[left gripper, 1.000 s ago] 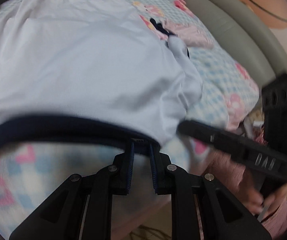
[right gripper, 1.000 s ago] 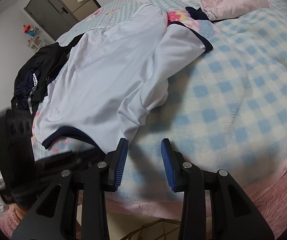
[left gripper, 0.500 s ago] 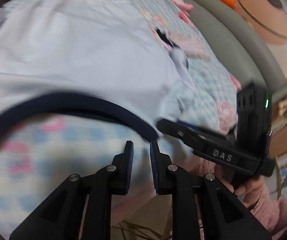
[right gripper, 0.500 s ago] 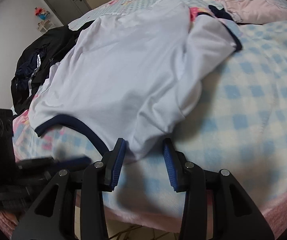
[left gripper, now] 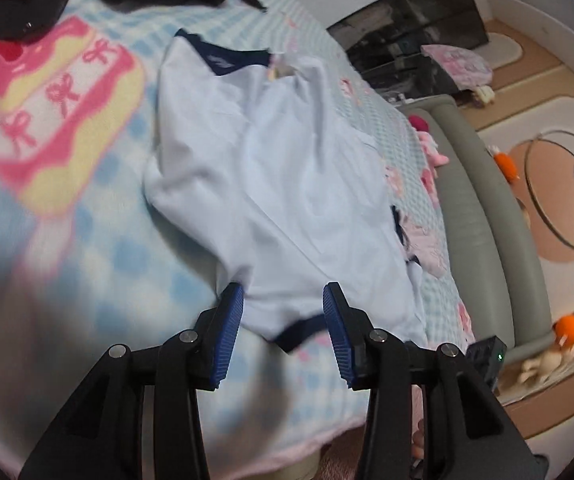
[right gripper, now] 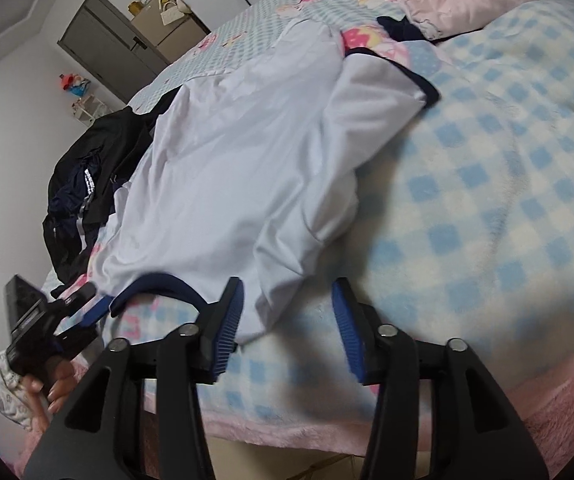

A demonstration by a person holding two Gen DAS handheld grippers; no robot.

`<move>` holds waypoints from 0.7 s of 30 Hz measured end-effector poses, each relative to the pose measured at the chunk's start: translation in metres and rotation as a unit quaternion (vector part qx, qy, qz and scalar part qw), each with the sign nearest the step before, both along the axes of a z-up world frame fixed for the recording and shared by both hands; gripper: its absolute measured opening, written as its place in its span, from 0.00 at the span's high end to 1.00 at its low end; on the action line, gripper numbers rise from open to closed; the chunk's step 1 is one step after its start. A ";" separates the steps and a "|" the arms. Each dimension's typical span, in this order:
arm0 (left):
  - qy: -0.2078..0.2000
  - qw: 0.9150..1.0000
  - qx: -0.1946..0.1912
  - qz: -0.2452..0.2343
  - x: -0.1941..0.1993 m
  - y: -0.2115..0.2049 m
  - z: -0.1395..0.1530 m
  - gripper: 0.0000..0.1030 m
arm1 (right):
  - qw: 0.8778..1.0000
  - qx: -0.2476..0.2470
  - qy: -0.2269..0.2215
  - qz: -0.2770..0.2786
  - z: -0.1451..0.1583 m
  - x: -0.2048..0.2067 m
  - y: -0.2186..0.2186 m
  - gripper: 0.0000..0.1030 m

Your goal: Fold clothes

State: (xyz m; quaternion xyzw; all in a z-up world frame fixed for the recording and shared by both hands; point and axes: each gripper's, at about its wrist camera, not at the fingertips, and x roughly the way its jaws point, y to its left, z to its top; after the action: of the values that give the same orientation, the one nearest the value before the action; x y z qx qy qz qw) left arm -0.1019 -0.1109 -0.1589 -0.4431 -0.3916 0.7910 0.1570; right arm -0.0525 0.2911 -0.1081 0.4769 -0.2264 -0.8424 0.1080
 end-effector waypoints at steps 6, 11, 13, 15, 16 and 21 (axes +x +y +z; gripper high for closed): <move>0.006 0.998 -0.017 0.061 -0.009 -0.023 0.009 0.53 | 0.999 -0.001 -0.007 -0.040 -0.003 -0.026 0.012 0.50; -0.002 0.997 -0.024 0.071 -0.010 -0.040 0.002 0.53 | 0.997 -0.025 -0.017 -0.068 -0.008 -0.029 0.025 0.50; -0.004 0.997 -0.038 0.074 -0.017 -0.036 0.002 0.53 | 0.996 -0.030 -0.018 -0.077 -0.006 -0.025 0.031 0.50; -0.006 0.995 -0.050 0.088 -0.019 -0.035 0.002 0.52 | 0.995 -0.037 -0.014 -0.096 -0.001 -0.017 0.042 0.50; -0.004 0.994 -0.048 0.096 -0.021 -0.034 0.001 0.47 | 0.994 -0.040 -0.014 -0.101 0.000 -0.014 0.046 0.50; 0.003 0.996 -0.068 0.057 -0.049 -0.008 0.000 0.32 | 0.997 -0.037 -0.022 -0.056 0.000 -0.020 0.039 0.48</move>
State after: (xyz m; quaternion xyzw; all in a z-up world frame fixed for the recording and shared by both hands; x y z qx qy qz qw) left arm -0.1513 -0.1188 -0.1587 -0.4269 -0.3613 0.8249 0.0824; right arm -0.0730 0.3305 -0.1085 0.4772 -0.2864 -0.8276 0.0731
